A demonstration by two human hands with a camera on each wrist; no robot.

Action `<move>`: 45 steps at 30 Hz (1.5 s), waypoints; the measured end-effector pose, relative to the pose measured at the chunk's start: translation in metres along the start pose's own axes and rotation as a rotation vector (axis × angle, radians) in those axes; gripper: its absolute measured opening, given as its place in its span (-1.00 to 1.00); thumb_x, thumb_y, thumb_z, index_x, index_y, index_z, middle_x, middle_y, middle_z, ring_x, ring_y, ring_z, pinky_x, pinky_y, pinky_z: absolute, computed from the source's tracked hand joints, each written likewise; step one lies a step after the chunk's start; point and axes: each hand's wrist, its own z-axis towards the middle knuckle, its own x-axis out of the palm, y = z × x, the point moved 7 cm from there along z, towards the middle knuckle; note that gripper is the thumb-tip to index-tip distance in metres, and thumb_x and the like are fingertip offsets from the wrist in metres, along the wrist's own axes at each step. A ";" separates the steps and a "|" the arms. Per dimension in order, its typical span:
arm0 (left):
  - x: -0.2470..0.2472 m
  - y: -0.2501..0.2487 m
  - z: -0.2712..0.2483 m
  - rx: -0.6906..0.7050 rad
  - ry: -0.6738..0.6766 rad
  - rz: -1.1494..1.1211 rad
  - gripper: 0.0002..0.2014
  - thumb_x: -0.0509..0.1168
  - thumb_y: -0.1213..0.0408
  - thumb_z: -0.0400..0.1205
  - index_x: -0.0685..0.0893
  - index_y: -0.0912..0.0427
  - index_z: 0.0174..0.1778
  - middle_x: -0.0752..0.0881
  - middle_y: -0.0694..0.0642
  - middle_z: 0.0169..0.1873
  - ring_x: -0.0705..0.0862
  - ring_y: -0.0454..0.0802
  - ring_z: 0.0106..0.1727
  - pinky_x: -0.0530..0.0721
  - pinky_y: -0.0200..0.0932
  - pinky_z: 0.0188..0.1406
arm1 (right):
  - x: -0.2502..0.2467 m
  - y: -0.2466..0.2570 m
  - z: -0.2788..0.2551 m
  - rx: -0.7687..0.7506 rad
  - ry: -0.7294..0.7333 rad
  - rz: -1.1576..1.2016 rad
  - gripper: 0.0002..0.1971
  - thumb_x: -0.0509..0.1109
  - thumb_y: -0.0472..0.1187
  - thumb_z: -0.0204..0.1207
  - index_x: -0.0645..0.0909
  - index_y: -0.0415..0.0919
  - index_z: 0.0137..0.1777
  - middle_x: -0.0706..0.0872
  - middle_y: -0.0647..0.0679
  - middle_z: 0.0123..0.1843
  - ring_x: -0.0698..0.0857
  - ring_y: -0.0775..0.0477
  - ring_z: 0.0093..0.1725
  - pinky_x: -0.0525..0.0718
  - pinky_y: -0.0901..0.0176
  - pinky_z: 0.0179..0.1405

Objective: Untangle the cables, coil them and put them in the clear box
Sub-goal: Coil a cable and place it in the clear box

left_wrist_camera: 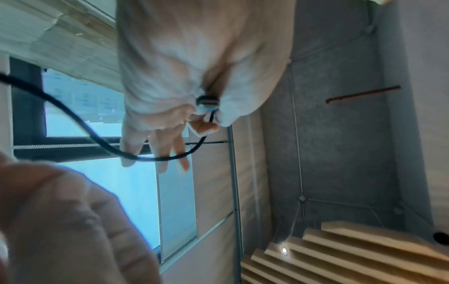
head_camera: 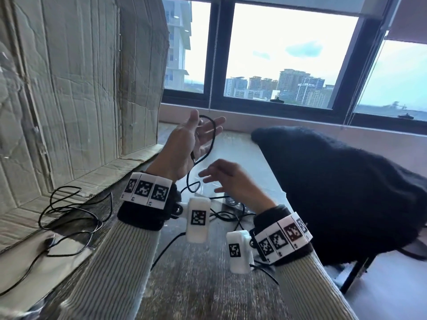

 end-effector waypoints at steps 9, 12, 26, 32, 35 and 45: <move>-0.006 -0.003 -0.001 0.075 -0.169 -0.193 -0.67 0.00 -0.08 0.72 0.37 0.15 -0.07 0.51 0.02 -0.28 0.52 -0.19 -0.52 0.55 -0.33 -0.64 | 0.048 -0.012 -0.006 -0.241 0.377 -0.302 -0.61 0.38 -0.49 0.54 0.54 -0.44 0.37 0.69 -0.28 0.31 0.68 -0.17 0.31 0.58 -0.01 0.41; -0.014 -0.004 0.002 0.108 -0.141 -0.142 -0.54 -0.14 -0.20 0.70 0.46 0.10 -0.08 0.50 -0.05 -0.33 0.33 -0.23 -0.54 0.27 -0.40 -0.73 | 0.047 -0.006 -0.011 -0.237 0.436 -0.431 -0.81 0.35 -0.39 0.60 0.68 -0.40 0.15 0.78 -0.18 0.04 0.73 -0.11 -0.01 0.68 0.16 0.08; -0.005 0.037 0.004 -0.071 0.235 0.744 -0.34 0.01 -0.22 0.68 0.81 0.29 -0.13 0.68 0.00 -0.43 0.40 -0.25 -0.56 0.34 -0.43 -0.58 | -0.050 0.019 -0.011 -0.193 -0.293 0.137 -0.89 0.42 -0.34 0.55 0.77 -0.30 0.00 0.72 -0.03 -0.25 0.64 0.17 -0.43 0.66 0.25 -0.22; 0.003 0.039 0.003 -0.014 0.283 0.618 -0.60 0.11 0.10 0.75 0.76 0.27 -0.10 0.68 -0.03 -0.43 0.45 -0.19 -0.50 0.39 -0.33 -0.55 | -0.065 0.004 -0.009 -0.139 -0.414 0.277 -0.95 0.52 -0.15 0.49 0.72 -0.08 -0.17 0.63 0.07 -0.40 0.52 0.12 -0.51 0.61 0.18 -0.40; -0.005 0.037 0.005 -0.035 0.164 0.322 -0.57 0.05 0.08 0.77 0.73 0.29 -0.05 0.81 0.14 -0.21 0.73 -0.07 -0.28 0.68 -0.27 -0.33 | -0.064 0.002 -0.008 -0.107 -0.338 0.366 -0.92 0.45 -0.21 0.56 0.69 -0.22 -0.11 0.58 0.01 -0.39 0.44 0.10 -0.52 0.51 0.27 -0.50; -0.007 0.035 0.014 -0.008 0.024 -0.163 -0.57 -0.08 0.09 0.79 0.64 0.26 0.10 0.81 0.13 -0.03 0.77 0.10 0.13 0.62 0.09 0.28 | -0.029 -0.011 -0.002 0.031 -0.045 0.287 -0.95 0.36 -0.30 0.61 0.61 -0.28 -0.07 0.63 -0.06 -0.34 0.49 0.12 -0.50 0.58 0.30 -0.43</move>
